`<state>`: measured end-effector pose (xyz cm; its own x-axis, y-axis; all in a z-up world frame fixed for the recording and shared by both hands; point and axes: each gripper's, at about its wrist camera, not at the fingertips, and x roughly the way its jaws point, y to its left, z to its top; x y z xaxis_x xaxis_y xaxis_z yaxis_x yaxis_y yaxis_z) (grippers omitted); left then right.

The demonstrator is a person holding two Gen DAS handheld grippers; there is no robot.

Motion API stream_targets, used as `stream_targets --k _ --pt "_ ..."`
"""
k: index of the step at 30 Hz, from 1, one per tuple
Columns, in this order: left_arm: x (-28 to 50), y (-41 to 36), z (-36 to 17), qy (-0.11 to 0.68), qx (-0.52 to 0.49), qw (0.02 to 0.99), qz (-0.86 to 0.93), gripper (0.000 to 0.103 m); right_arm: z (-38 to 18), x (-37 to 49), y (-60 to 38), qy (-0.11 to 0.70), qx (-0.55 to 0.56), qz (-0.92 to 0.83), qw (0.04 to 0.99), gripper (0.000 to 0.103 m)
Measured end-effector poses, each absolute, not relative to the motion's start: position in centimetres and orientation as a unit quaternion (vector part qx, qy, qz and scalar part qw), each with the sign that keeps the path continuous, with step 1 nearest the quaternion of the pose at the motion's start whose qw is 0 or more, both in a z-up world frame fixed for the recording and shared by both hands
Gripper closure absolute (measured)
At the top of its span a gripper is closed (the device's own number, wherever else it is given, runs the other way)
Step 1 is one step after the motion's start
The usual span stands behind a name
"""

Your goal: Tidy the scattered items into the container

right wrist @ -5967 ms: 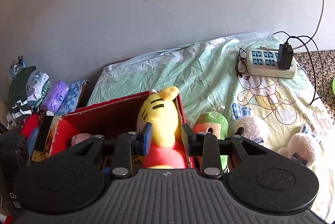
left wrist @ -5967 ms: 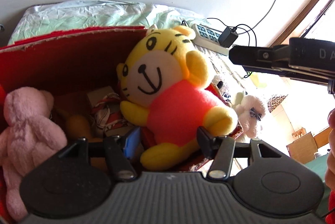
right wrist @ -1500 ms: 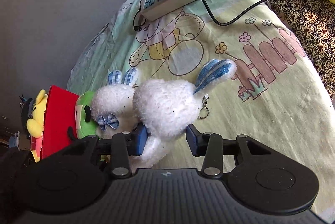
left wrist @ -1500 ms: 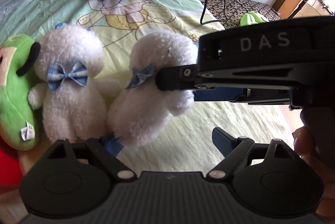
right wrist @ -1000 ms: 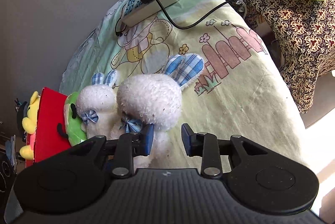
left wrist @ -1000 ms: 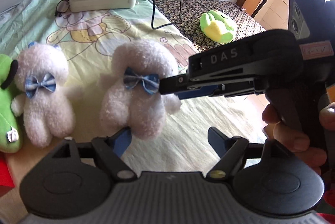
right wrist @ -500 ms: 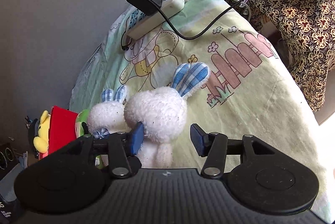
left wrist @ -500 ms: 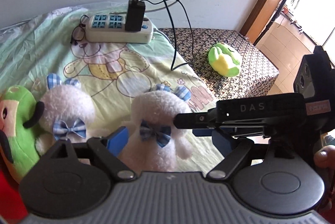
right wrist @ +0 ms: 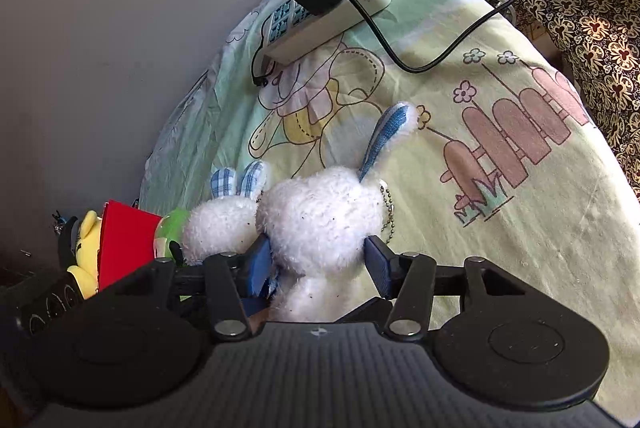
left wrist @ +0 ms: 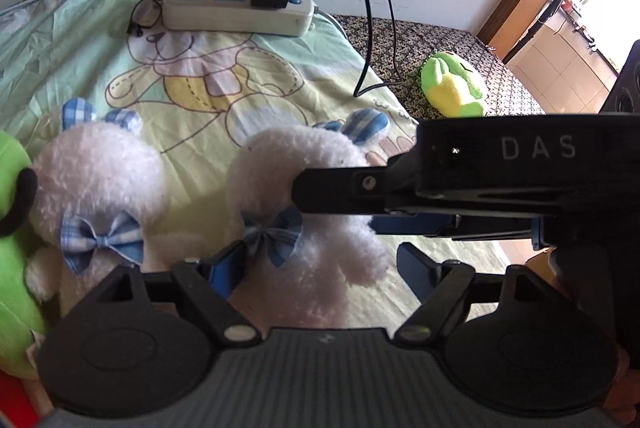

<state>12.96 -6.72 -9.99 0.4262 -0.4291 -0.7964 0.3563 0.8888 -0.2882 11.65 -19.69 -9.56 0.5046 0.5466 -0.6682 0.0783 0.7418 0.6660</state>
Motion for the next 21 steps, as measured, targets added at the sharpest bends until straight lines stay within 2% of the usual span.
stream_targets --k 6,17,21 --pt "12.3 -8.0 -9.9 0.485 -0.003 0.849 -0.208 0.03 -9.0 11.4 -19.0 0.48 0.296 0.151 0.812 0.054" --pt "8.9 -7.6 -9.0 0.502 -0.016 0.836 -0.221 0.055 -7.7 8.0 -18.9 0.484 0.253 0.163 0.821 0.057" --pt "5.8 -7.2 -8.7 0.507 -0.018 0.828 -0.238 0.055 -7.5 5.9 -18.3 0.498 0.236 0.181 0.815 0.057"
